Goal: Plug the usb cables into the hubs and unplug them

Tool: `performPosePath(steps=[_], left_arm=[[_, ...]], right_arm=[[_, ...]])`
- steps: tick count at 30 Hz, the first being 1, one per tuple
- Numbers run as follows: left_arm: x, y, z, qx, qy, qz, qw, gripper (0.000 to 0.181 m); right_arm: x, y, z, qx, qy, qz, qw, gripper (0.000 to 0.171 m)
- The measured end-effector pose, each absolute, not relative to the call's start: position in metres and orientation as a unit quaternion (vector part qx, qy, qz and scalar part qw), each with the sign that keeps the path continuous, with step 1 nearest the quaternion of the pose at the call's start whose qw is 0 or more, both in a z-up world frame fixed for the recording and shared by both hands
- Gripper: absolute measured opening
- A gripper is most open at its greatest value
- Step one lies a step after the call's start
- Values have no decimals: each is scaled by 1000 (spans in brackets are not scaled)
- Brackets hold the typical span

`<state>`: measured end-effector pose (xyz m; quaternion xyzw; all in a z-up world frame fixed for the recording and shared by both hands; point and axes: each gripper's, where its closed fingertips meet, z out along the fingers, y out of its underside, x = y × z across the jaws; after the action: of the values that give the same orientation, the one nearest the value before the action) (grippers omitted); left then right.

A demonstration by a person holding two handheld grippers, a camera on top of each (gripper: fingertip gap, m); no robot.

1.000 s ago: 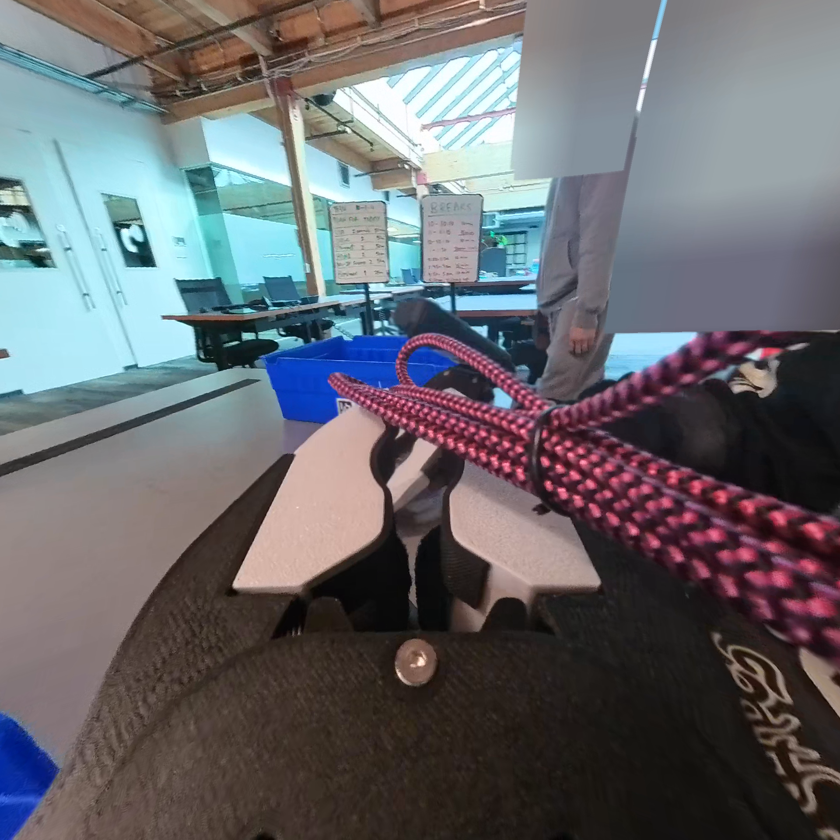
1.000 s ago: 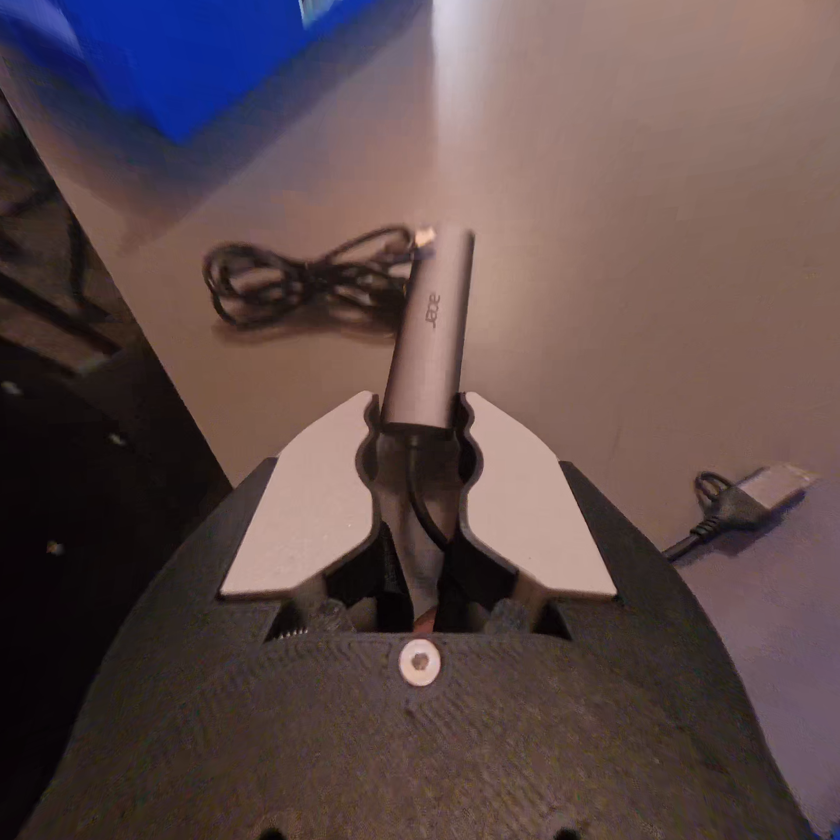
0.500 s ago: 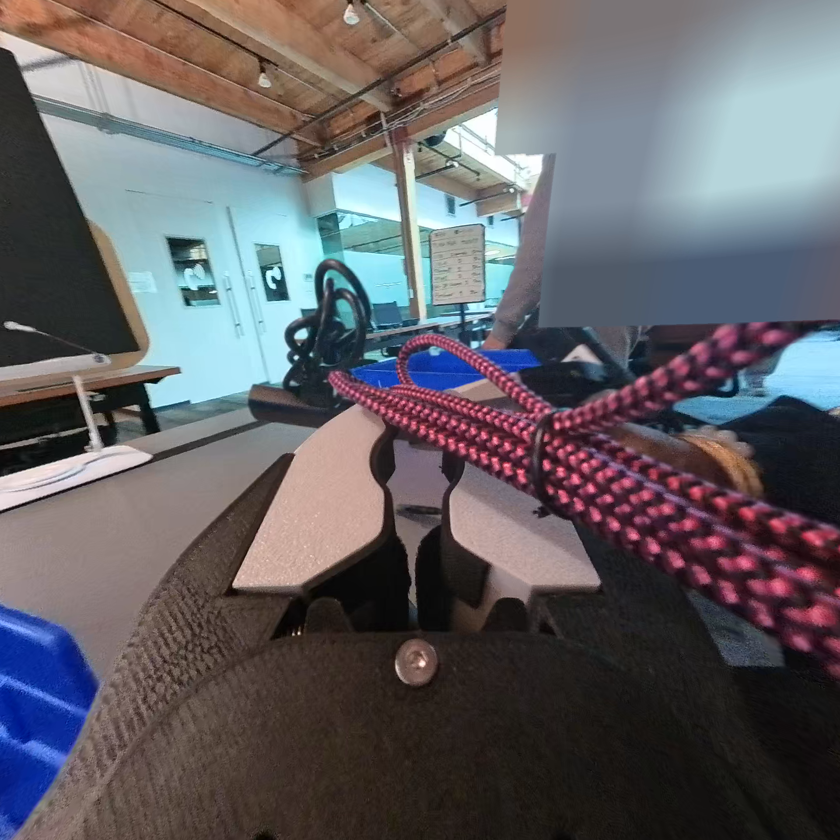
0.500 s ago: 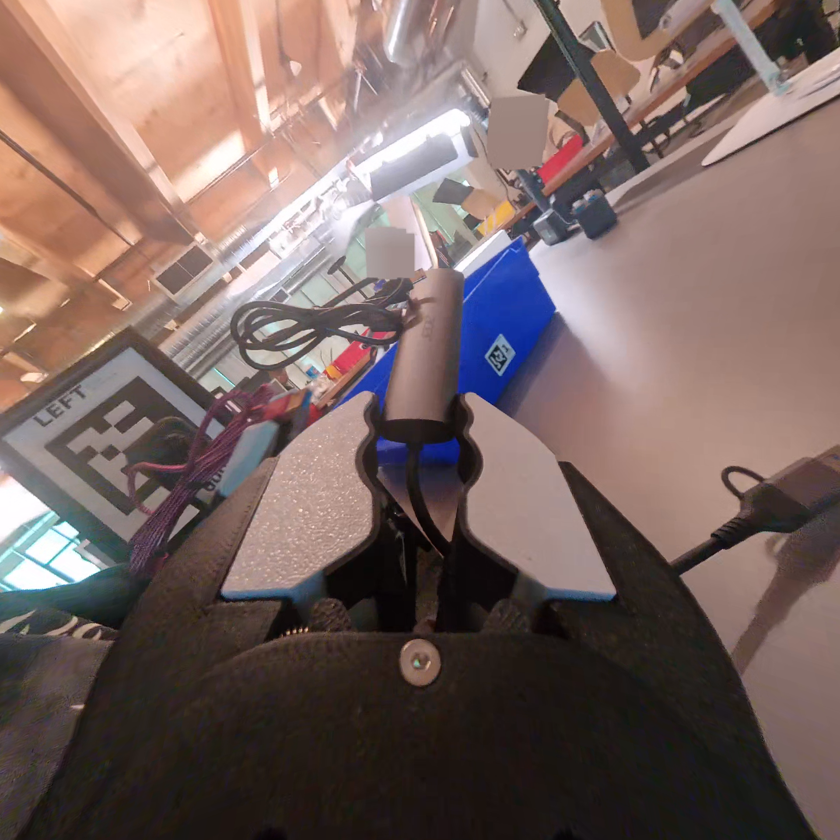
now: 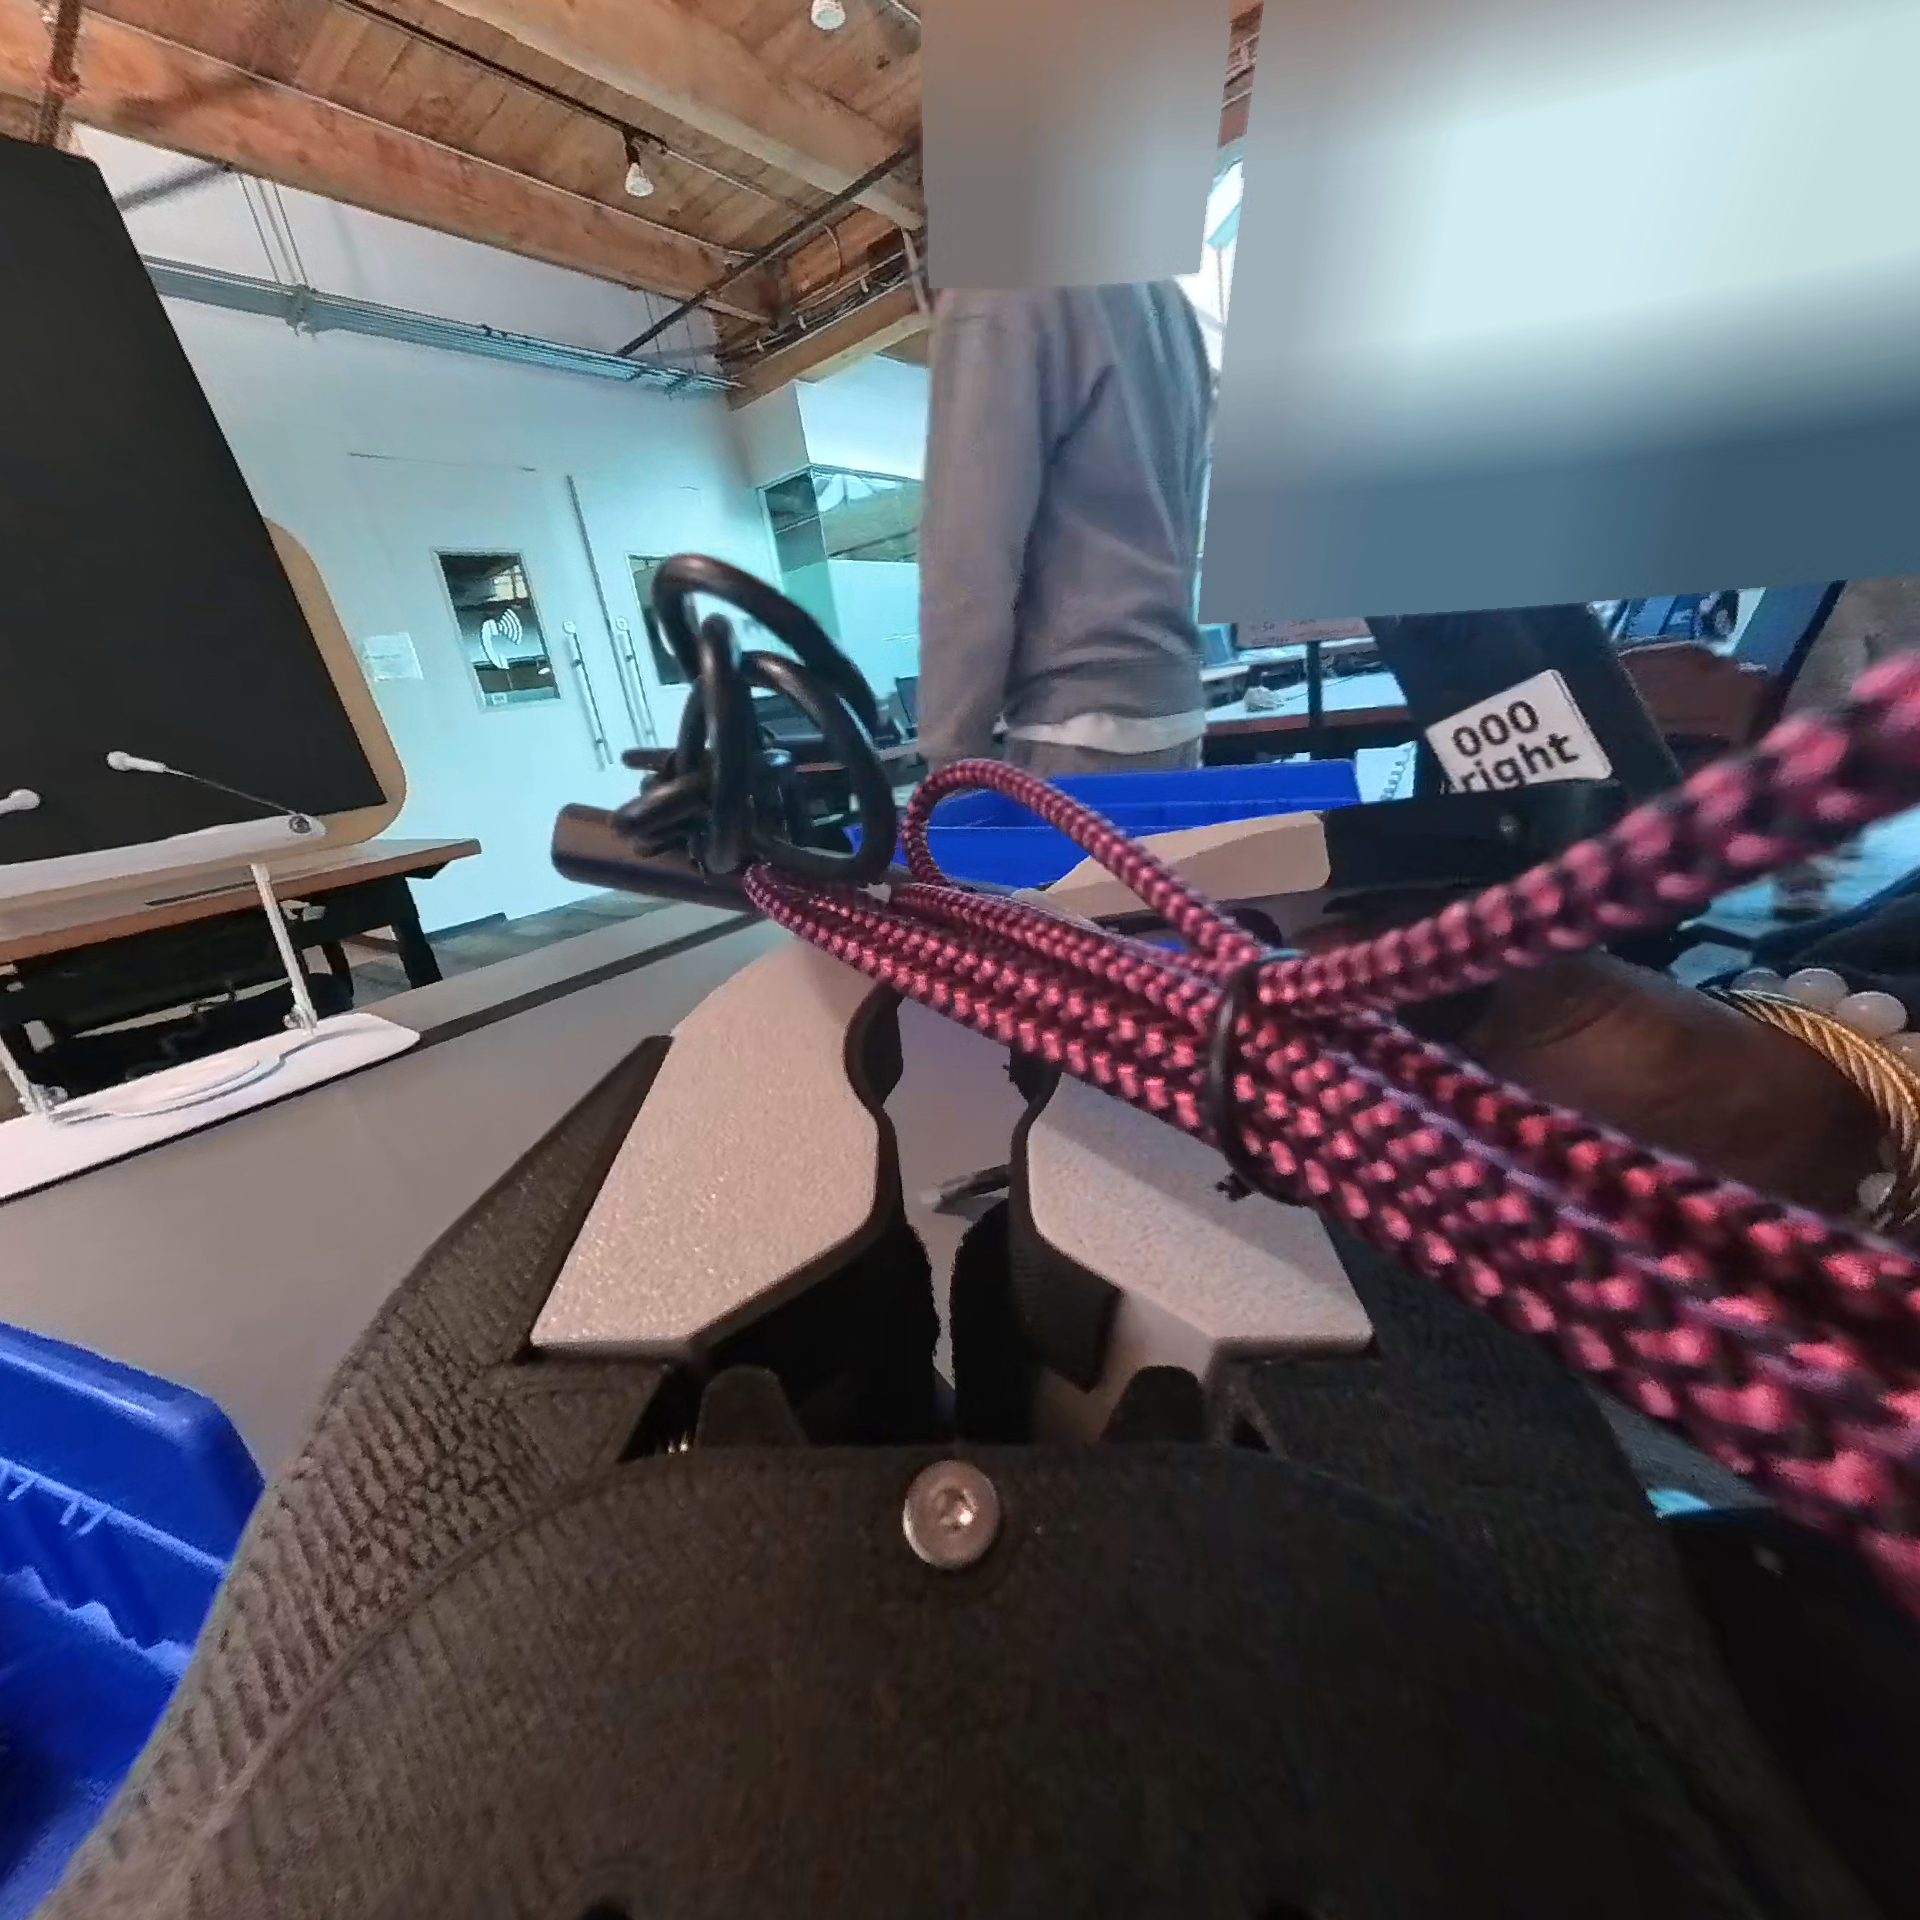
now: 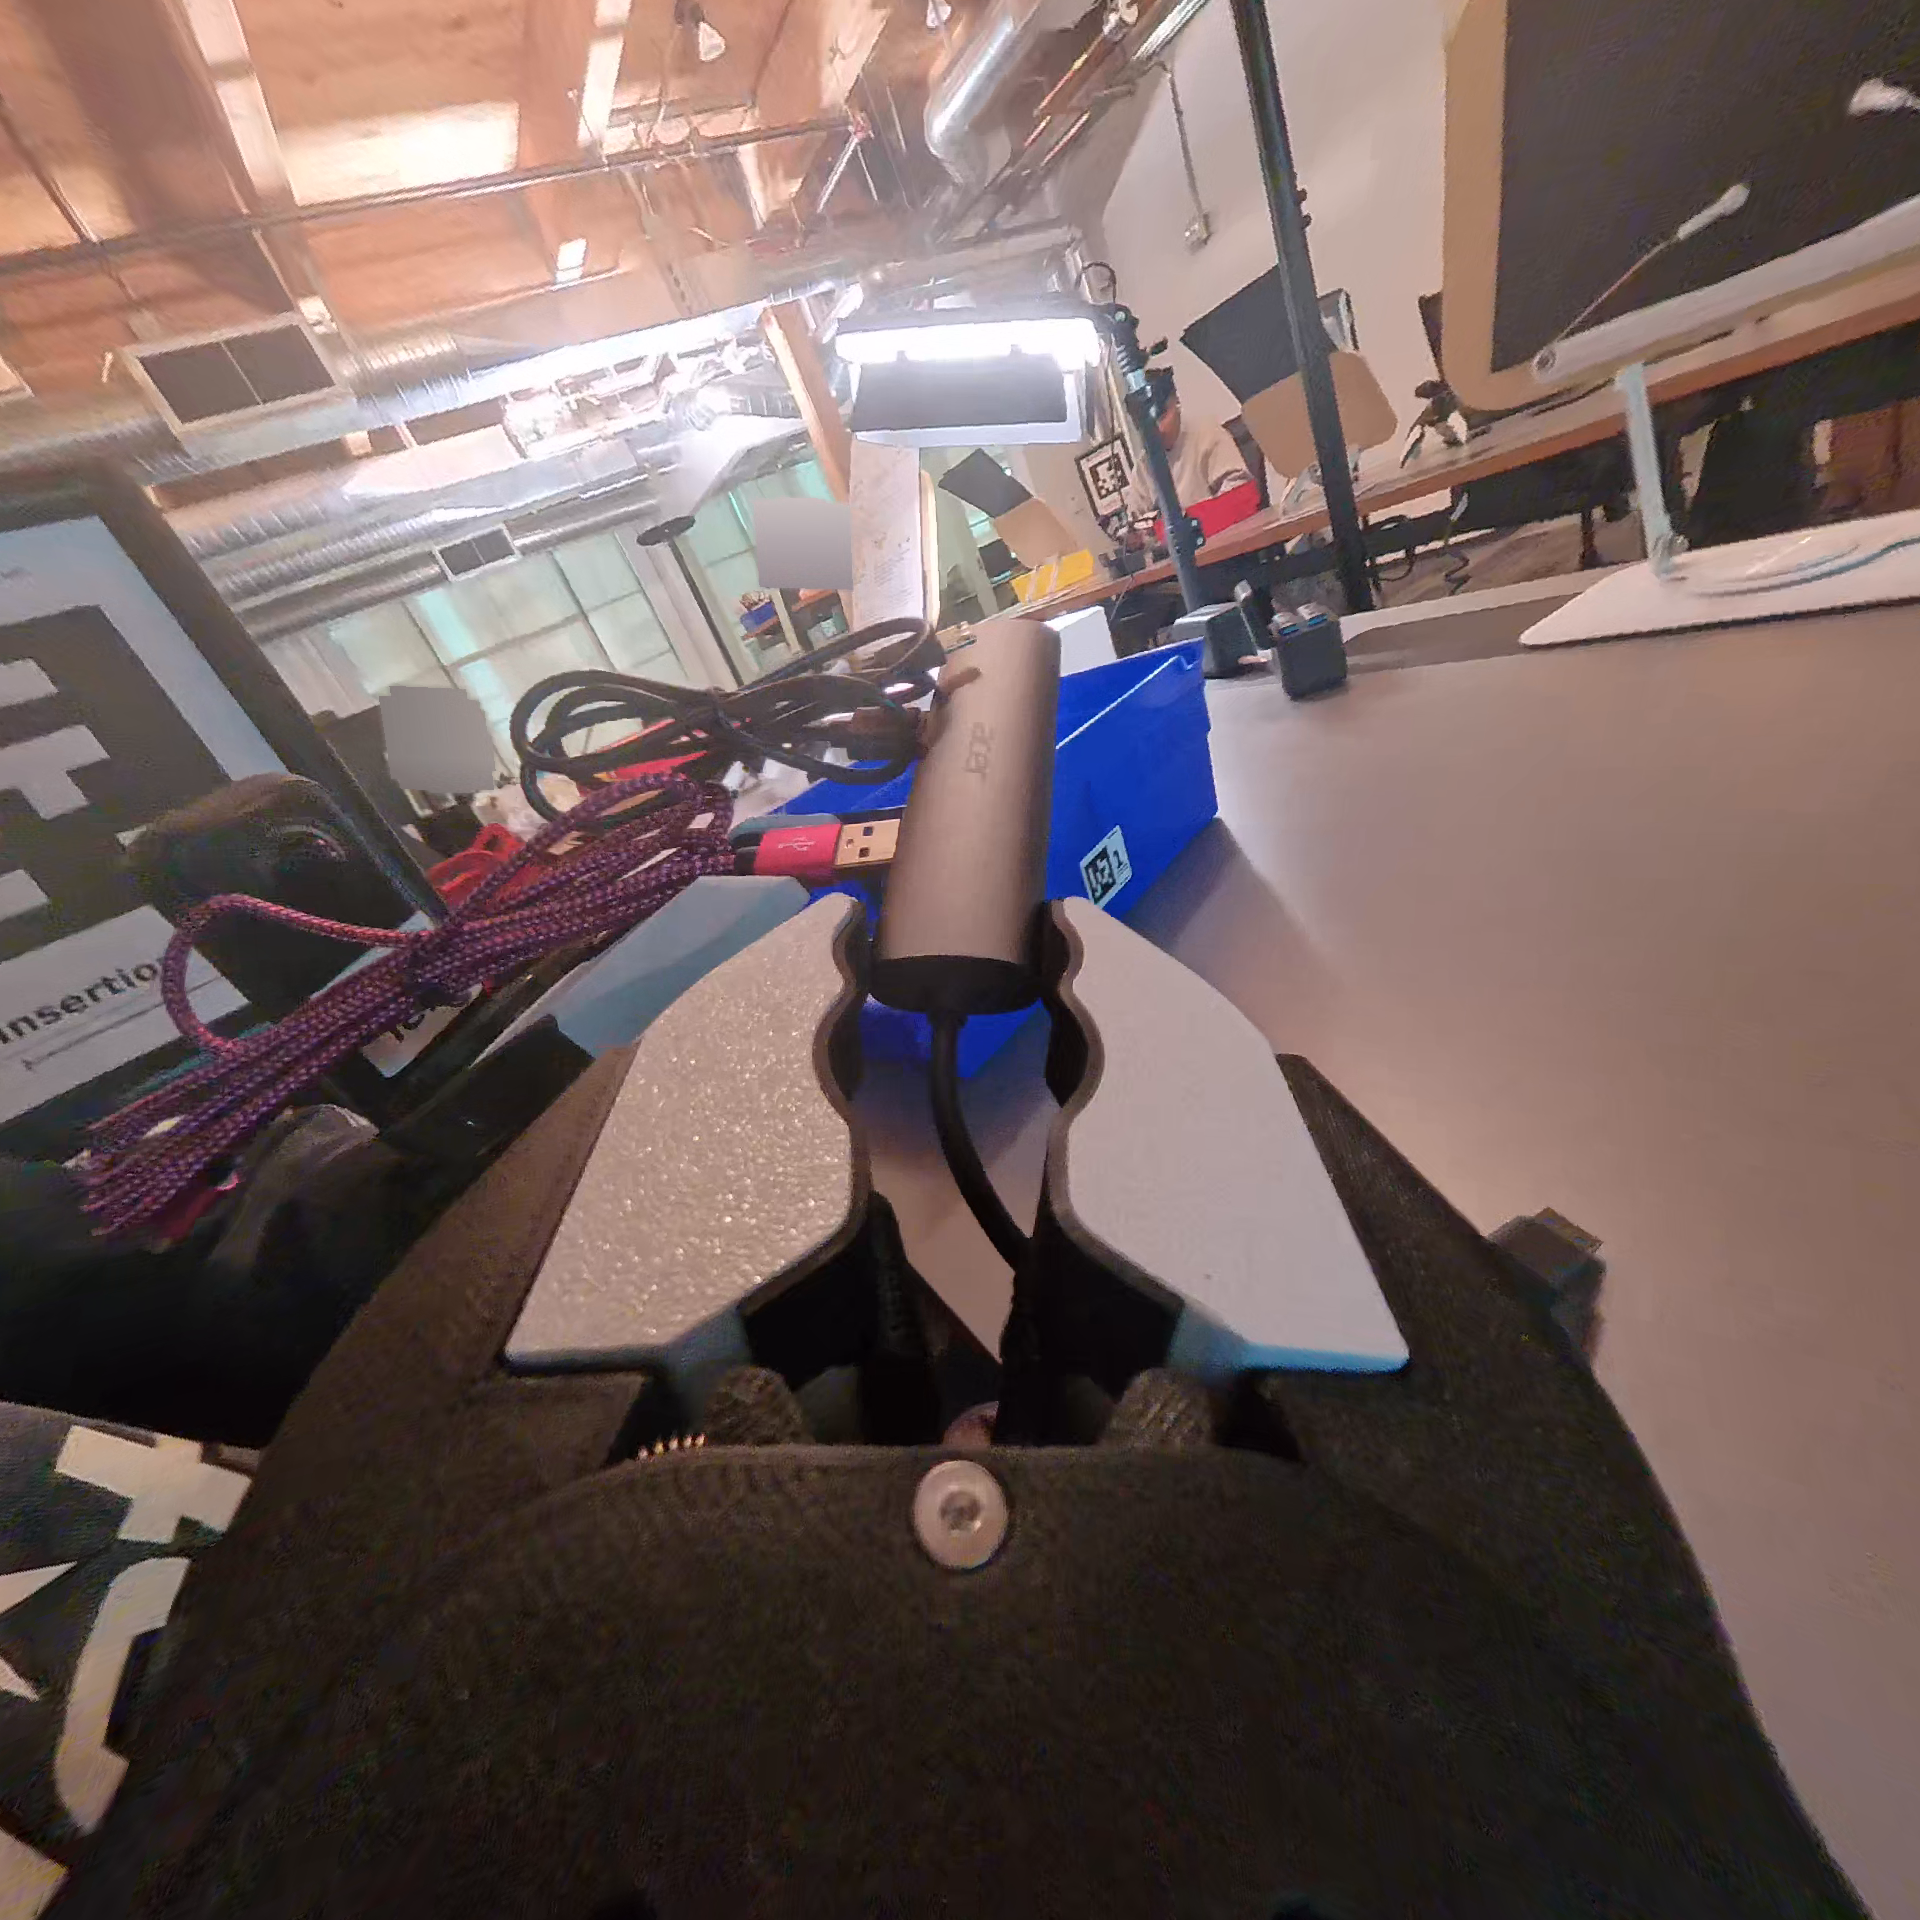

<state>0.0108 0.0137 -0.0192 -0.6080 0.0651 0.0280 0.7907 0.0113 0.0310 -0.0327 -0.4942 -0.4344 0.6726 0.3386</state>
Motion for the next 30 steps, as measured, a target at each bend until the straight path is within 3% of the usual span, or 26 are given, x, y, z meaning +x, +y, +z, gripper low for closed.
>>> performPosePath(steps=[22, 25, 27, 30], left_arm=[[20, 3, -13, -585, 86, 38, 806, 15], [22, 5, -27, -605, 98, 41, 789, 6], [35, 22, -63, -665, 110, -19, 738, 7], [35, 25, -51, -655, 98, -22, 749, 10]], right_arm=[[19, 20, -25, -425, -480, 647, 413, 31], [20, 16, -25, -412, -488, 650, 411, 31], [32, -29, -13, -311, -558, 666, 385, 31], [33, -35, -3, -263, -587, 575, 506, 31]])
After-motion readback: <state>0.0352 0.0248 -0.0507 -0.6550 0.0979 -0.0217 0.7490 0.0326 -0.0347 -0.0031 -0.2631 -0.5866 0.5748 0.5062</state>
